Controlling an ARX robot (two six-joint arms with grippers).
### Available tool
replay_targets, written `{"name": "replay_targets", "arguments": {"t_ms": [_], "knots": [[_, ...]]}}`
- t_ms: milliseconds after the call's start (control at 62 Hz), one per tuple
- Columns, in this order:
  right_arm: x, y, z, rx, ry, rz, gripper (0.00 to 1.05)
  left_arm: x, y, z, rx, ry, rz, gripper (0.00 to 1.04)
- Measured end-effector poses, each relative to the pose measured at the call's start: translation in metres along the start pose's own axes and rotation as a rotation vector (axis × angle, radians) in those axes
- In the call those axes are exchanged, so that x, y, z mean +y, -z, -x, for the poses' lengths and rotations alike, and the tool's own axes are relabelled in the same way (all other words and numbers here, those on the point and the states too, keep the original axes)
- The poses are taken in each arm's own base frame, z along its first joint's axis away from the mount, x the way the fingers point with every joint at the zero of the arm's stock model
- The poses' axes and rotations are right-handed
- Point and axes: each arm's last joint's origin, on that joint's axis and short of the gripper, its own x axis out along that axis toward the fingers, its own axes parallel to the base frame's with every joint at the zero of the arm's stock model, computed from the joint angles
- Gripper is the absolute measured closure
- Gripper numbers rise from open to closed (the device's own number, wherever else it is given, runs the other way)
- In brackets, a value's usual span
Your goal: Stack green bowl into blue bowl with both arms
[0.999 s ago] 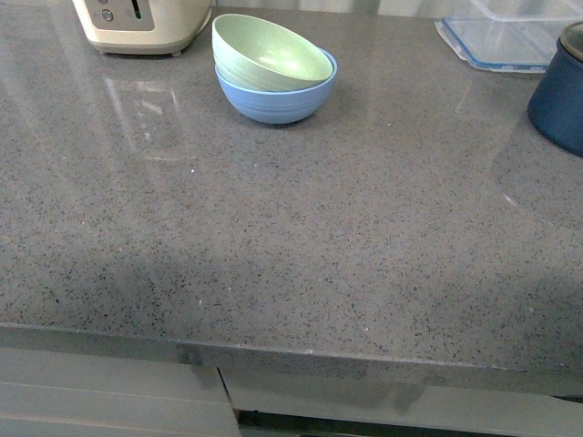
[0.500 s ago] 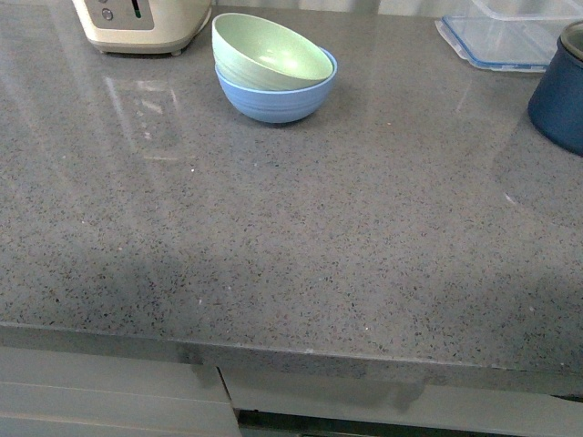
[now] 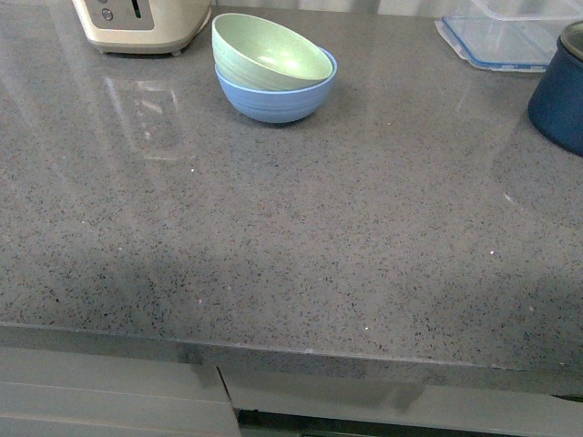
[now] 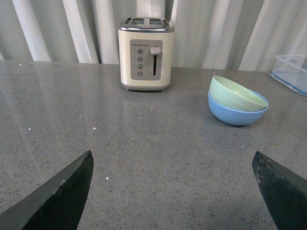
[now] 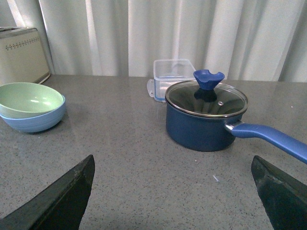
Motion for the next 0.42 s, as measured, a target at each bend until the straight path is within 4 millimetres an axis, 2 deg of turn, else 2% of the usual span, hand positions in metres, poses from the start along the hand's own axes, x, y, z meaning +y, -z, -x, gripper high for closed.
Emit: {"name": "replay_targets", "arguments": {"t_ms": [419], "knots": [[0.0,0.0,0.0,0.0,0.0,0.0,0.1,0.0,0.0,0.0,0.0,0.0,0.0,0.07]]}}
